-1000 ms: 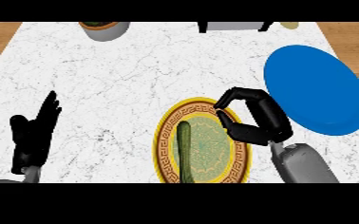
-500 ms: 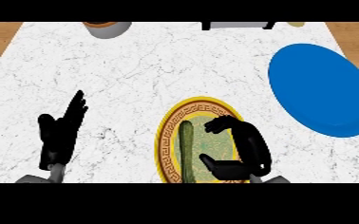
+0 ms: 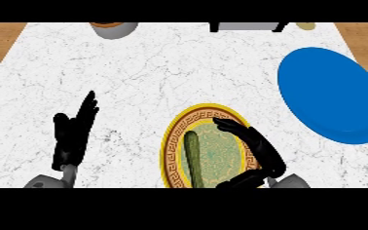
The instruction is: Pick the squash from the plate and place it in the plate
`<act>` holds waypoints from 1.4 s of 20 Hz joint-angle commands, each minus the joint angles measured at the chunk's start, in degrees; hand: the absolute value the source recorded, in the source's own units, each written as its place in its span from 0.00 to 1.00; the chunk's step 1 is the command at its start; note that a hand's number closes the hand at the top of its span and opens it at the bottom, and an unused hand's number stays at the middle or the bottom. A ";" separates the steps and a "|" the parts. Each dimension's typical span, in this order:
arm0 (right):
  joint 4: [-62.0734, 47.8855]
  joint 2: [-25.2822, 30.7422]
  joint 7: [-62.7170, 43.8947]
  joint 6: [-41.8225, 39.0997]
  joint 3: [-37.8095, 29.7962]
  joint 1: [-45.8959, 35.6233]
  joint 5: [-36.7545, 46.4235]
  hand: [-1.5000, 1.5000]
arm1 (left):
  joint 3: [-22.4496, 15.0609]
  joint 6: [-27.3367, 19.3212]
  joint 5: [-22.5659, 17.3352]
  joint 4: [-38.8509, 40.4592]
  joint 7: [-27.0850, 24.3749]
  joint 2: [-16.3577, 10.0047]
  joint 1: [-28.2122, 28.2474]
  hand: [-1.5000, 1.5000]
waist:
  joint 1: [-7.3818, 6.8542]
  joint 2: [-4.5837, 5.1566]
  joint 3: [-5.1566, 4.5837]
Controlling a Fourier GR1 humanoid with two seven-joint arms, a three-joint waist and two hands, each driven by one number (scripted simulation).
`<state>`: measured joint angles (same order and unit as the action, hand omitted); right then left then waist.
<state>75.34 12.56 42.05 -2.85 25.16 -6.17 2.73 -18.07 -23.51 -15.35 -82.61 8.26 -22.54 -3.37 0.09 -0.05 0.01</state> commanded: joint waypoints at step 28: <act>9.69 -0.38 -30.86 -19.77 3.33 -7.53 25.86 0.00 | 6.13 5.70 9.55 -3.41 3.25 6.76 3.58 0.50 | -0.24 0.00 -0.01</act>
<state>83.29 13.68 12.00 -19.04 30.06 -13.66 27.05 -12.80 -18.91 -7.55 -83.40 10.51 -16.67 -2.10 -0.13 -0.01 0.00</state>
